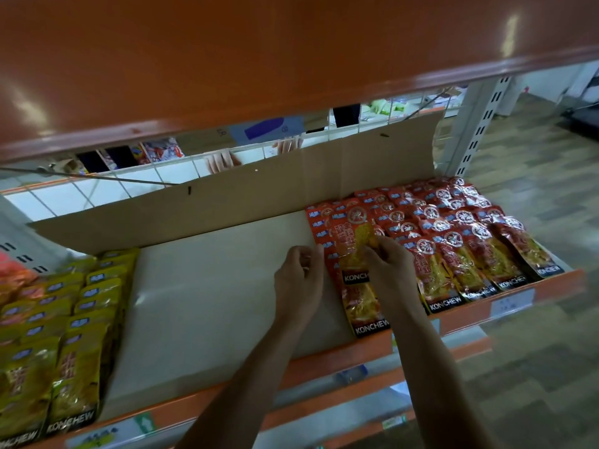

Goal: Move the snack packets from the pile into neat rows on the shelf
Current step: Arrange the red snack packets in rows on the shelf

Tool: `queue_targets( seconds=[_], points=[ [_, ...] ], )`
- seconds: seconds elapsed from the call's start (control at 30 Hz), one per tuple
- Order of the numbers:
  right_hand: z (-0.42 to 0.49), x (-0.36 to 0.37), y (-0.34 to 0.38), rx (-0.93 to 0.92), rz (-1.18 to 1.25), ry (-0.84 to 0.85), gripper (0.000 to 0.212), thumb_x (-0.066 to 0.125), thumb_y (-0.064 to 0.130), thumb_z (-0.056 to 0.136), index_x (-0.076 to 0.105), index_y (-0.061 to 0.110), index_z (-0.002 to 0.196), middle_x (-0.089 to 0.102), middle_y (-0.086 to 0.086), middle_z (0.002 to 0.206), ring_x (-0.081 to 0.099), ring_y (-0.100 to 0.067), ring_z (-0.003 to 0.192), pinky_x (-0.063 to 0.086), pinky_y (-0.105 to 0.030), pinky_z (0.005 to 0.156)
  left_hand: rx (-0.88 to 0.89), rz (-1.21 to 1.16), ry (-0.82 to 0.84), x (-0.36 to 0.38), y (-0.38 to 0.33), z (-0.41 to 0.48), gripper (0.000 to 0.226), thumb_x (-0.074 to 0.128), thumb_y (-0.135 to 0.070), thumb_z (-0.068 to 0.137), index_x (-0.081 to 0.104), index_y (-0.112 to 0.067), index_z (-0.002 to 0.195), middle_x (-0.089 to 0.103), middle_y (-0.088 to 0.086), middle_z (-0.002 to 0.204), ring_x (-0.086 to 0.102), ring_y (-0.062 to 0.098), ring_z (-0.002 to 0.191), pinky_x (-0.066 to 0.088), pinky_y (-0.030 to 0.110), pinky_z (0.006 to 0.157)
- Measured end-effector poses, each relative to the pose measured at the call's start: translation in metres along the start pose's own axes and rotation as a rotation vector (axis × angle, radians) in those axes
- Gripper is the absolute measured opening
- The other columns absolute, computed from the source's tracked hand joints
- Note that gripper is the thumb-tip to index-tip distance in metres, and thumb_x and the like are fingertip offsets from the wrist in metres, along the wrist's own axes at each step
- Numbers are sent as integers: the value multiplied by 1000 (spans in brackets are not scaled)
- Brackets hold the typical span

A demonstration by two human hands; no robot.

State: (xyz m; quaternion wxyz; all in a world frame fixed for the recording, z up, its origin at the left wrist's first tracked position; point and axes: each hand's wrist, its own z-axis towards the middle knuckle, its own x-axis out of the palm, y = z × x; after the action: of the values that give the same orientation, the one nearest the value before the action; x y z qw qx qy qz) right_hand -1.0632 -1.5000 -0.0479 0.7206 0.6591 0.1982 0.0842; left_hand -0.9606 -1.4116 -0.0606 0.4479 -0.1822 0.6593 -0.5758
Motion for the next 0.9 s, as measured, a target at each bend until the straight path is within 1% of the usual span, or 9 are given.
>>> queue_targets(
  seconds=[0.1,0.2,0.27,0.33,0.43,0.57,0.67,0.83,0.9],
  points=[
    [-2,14,5,-22,-34,55,15,54,7,91,58,5,77,56,-14,67,47,-19,59,37,-34,55,-13,-99,107,-4,-4,5,43,62,-48,87,48,-29,123,67,-10,98,67,6,88,56,25,75],
    [0,28,9,-60,-181,100,12,53,11,92,63,9,85,64,-8,76,59,-20,68,44,-33,59,-31,-234,127,-4,-1,9,69,74,-32,81,35,-39,138,66,-7,100,68,8,88,58,27,75],
    [1,32,12,-88,-258,111,13,54,14,92,66,11,97,68,-1,86,63,-18,80,49,-32,69,-33,-312,52,-6,6,14,73,76,-27,81,34,-40,139,66,-4,100,68,9,88,58,27,74],
    [1,33,14,-95,-275,107,22,54,14,94,65,14,112,67,3,102,61,-13,95,48,-27,81,-15,-208,-52,-12,12,24,57,72,-23,85,45,-33,134,66,-6,105,66,4,87,52,11,70],
    [5,32,14,-98,-320,95,29,53,13,94,62,11,122,66,-3,115,58,-14,107,43,-21,84,-26,47,-118,-22,20,39,30,64,-17,90,63,-20,119,66,-3,113,61,6,94,40,0,69],
    [10,31,10,-147,-376,78,27,54,11,93,64,12,118,66,-4,114,60,-18,107,48,-29,86,-17,282,-67,-18,28,56,28,67,-23,87,68,-15,114,69,5,112,63,15,99,41,17,80],
    [12,31,9,-181,-414,73,26,54,10,93,65,11,116,67,-4,113,61,-18,104,50,-31,85,46,526,-33,-10,29,67,34,66,-29,88,64,-17,120,66,8,114,62,21,103,45,27,84],
    [13,29,7,-226,-427,57,23,55,8,92,66,10,112,68,-5,108,62,-19,99,52,-36,83,96,698,-25,2,30,78,31,56,-31,94,59,-21,123,49,9,122,56,23,107,49,31,84],
    [14,28,6,-224,-429,53,23,55,9,93,66,11,112,68,-4,107,61,-17,98,52,-33,82,139,745,-50,6,33,83,31,56,-34,95,59,-25,124,47,7,125,51,22,110,48,32,88]
  ],
)
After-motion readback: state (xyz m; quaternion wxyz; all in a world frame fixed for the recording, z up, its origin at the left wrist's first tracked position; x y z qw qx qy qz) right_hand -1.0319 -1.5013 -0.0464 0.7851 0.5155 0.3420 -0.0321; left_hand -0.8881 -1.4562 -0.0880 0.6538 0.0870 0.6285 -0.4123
